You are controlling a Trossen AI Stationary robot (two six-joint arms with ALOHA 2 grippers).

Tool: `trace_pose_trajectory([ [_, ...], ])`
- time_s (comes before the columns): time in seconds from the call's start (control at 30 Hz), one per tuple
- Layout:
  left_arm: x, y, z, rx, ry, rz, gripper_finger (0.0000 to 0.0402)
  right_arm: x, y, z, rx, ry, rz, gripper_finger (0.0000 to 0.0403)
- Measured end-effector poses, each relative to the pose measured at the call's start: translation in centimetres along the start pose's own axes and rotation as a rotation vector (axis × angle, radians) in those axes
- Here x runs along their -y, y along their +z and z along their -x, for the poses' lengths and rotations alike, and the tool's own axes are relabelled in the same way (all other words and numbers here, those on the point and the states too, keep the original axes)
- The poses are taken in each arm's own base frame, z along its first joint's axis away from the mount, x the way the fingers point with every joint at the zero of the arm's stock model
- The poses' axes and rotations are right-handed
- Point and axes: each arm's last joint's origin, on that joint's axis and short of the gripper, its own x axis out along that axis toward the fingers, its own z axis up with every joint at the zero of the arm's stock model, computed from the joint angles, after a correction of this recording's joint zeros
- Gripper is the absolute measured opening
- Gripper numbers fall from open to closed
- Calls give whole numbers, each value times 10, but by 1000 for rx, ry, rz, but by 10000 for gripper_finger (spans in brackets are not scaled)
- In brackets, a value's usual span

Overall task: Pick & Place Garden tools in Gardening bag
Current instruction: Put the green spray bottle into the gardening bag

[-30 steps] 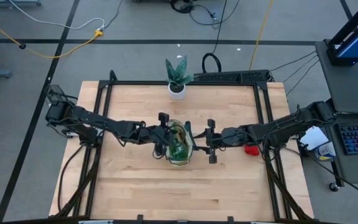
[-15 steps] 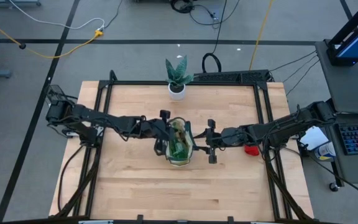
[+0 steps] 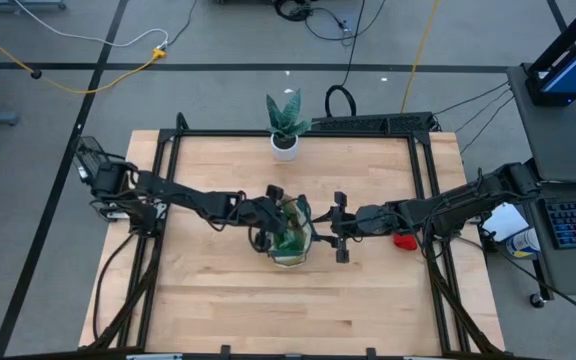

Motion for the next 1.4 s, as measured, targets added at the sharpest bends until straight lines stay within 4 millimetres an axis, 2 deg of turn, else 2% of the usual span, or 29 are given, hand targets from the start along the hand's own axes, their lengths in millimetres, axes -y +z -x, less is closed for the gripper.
trace_pose_trajectory([
  [0.13, 1, -1, -2, -3, -4, -28, 7, 0, 0, 0, 0, 0, 0, 171],
  [0.23, -1, 3, 7, 6, 18, -58, 3, 0, 0, 0, 0, 0, 0, 171],
  [0.53, -13, 34, 70, 224, 95, -52, 3, 0, 0, 0, 0, 0, 0, 171],
  [0.63, -9, 42, 83, 317, 18, -34, 8, 0, 0, 0, 0, 0, 0, 171],
  [0.73, 0, 44, 83, 345, -62, -28, 3, 0, 0, 0, 1, 0, 0, 171],
  [0.97, 16, 43, 53, 301, -77, -33, 3, 0, 0, 0, 3, 0, -14, 171],
  [1.13, 25, 41, 39, 274, -108, -27, 3, 0, 0, 0, 0, 0, -10, 171],
  [1.4, 30, 38, 37, 252, -178, -26, 3, 0, 0, 0, -2, 0, -8, 171],
])
